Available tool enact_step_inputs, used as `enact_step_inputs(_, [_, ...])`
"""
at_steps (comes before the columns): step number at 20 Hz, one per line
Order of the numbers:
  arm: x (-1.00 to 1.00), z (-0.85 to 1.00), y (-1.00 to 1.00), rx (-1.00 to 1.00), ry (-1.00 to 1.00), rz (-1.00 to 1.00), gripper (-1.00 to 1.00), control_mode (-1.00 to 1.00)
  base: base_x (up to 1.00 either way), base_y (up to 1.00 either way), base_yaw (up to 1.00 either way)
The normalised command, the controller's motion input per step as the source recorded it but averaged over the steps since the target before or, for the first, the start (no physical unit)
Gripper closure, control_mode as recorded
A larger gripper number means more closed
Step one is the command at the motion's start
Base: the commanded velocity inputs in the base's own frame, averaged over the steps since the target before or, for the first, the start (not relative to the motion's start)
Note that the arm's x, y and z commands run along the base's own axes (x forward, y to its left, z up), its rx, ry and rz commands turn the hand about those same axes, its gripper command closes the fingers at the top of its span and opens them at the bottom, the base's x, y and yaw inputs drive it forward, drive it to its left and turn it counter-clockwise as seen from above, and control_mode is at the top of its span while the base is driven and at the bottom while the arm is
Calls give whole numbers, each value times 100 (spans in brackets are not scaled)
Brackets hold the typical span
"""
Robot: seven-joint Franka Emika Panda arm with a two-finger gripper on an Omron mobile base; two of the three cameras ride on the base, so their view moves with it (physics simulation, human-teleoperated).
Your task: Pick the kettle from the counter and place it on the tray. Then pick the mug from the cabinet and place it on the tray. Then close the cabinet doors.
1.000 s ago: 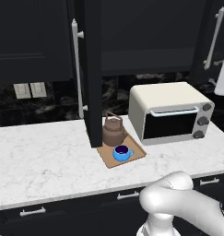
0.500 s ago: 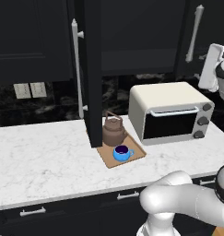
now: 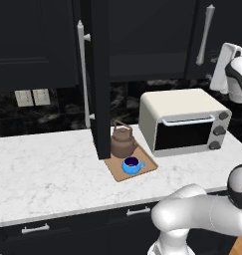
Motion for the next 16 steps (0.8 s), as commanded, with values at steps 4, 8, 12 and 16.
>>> enact_step_inputs(4, [56,-3,11,0,0,-6,-100,-100,0,0,0])
enact_step_inputs(8, [28,-44,20,-5,0,-4,-100,-100,0,0,0])
enact_step_inputs(12, [1,-98,24,-18,0,0,-100,-100,0,0,0])
enact_step_inputs(16, [-45,-46,10,-8,0,0,-100,-100,0,0,0])
